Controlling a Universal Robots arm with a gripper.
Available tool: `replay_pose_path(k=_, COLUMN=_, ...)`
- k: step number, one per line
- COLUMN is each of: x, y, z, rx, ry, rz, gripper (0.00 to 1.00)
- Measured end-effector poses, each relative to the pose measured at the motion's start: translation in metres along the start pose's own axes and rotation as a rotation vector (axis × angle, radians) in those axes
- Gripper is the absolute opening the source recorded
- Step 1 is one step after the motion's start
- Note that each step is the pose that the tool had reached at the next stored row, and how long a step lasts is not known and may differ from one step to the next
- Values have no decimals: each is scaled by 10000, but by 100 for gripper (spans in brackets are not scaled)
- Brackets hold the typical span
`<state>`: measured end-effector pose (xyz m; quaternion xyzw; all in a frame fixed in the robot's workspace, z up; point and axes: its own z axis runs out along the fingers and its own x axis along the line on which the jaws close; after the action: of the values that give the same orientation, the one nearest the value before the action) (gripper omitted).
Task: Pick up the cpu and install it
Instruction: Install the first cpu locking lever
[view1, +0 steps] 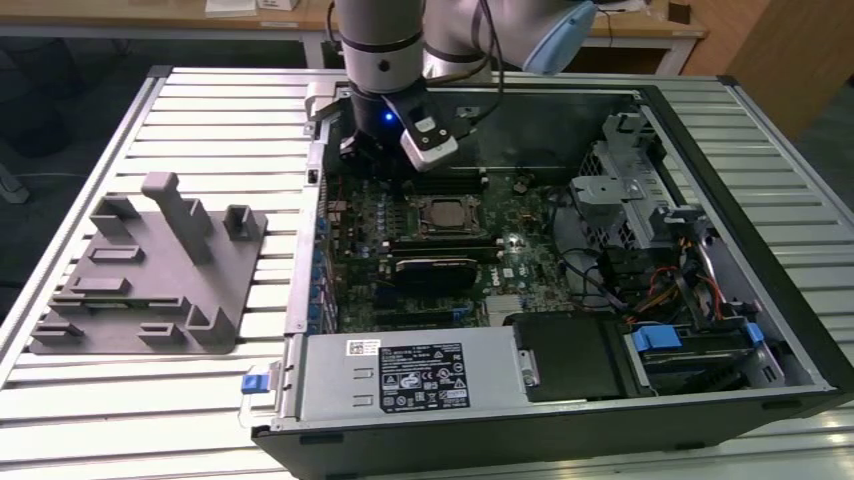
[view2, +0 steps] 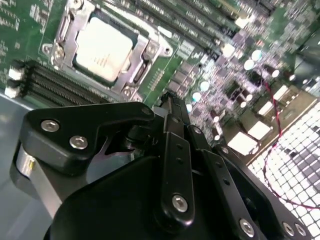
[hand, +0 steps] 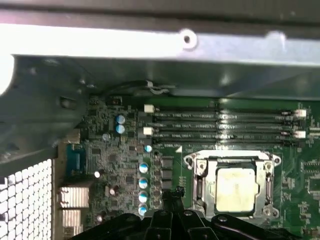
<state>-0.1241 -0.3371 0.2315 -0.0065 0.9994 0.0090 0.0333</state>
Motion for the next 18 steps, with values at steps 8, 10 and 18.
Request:
replay_pose_path(k=8, x=50, y=1, z=-3, rx=-1301, ry=-18, rz=89, gripper=11)
replay_pose_path(k=10, x=59, y=1, z=-4, rx=-1613, ry=-21, rz=110, gripper=11)
replay_pose_path(k=18, x=61, y=1, z=-42, rx=-1805, ry=-31, rz=121, gripper=11)
